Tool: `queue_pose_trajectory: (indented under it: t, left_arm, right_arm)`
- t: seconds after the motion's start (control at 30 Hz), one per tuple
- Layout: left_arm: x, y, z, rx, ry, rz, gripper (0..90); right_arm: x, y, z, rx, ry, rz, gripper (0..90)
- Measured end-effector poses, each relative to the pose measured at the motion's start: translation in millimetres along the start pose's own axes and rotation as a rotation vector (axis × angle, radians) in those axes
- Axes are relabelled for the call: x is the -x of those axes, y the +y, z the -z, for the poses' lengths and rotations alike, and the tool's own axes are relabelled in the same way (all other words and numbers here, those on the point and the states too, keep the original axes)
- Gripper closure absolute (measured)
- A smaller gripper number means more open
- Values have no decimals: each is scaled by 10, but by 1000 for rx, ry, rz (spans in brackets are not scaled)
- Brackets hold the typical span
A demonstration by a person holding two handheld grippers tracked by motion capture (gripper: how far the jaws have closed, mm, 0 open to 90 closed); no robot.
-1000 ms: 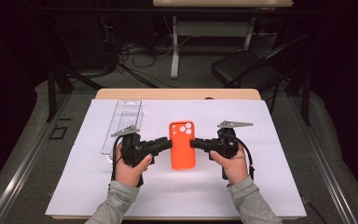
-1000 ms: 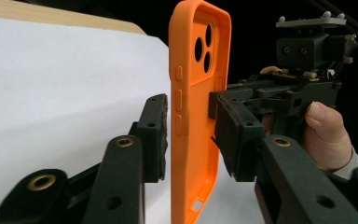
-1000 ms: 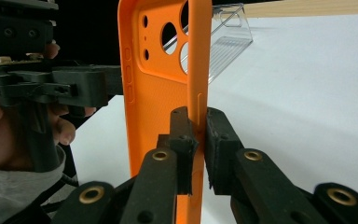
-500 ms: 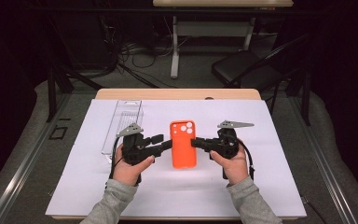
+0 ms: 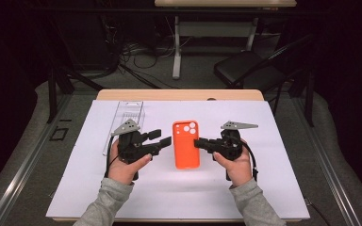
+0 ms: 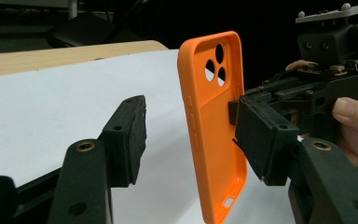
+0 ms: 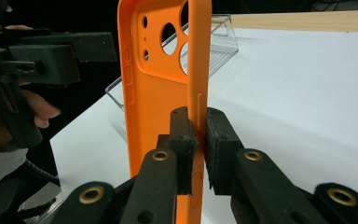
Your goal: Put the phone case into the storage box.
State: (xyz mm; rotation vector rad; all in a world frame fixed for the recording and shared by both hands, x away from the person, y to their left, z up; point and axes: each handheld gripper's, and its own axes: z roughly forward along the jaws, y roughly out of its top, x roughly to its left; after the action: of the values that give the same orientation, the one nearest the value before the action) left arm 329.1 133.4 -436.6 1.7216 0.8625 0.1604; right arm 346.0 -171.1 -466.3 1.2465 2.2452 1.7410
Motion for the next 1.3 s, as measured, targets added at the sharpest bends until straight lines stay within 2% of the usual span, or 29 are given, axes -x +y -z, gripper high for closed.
queue_pose_trajectory:
  t: [0.1, 0.3, 0.4, 0.63, 0.83, 1.0, 1.13, 1.3]
  left_arm:
    - [9, 43, 24, -33, 30, -11, 430]
    - [-8, 113, 48, -28, 52, -30, 363]
    - [-17, 143, 40, -39, 78, -56, 320]
    - [-2, 199, -22, -68, 107, -110, 256]
    - [42, 276, -68, -85, 117, -159, 245]
    - [69, 343, -95, -92, 131, -175, 245]
    - [76, 387, -105, -117, 149, -200, 247]
    - [107, 416, -120, -129, 168, -236, 286]
  right_arm:
    - [-18, -2, -3, 0, -6, 5, 822]
    - [-59, -7, -7, 5, -29, 28, 822]
    - [-78, -6, -2, 9, -42, 35, 822]
    - [-122, -9, 3, 18, -74, 52, 822]
    - [-150, -11, 11, 26, -98, 65, 822]
    - [-159, -17, 1, 30, -108, 72, 822]
    - [-168, -23, -4, 33, -115, 75, 822]
    - [-184, -34, -12, 47, -130, 81, 822]
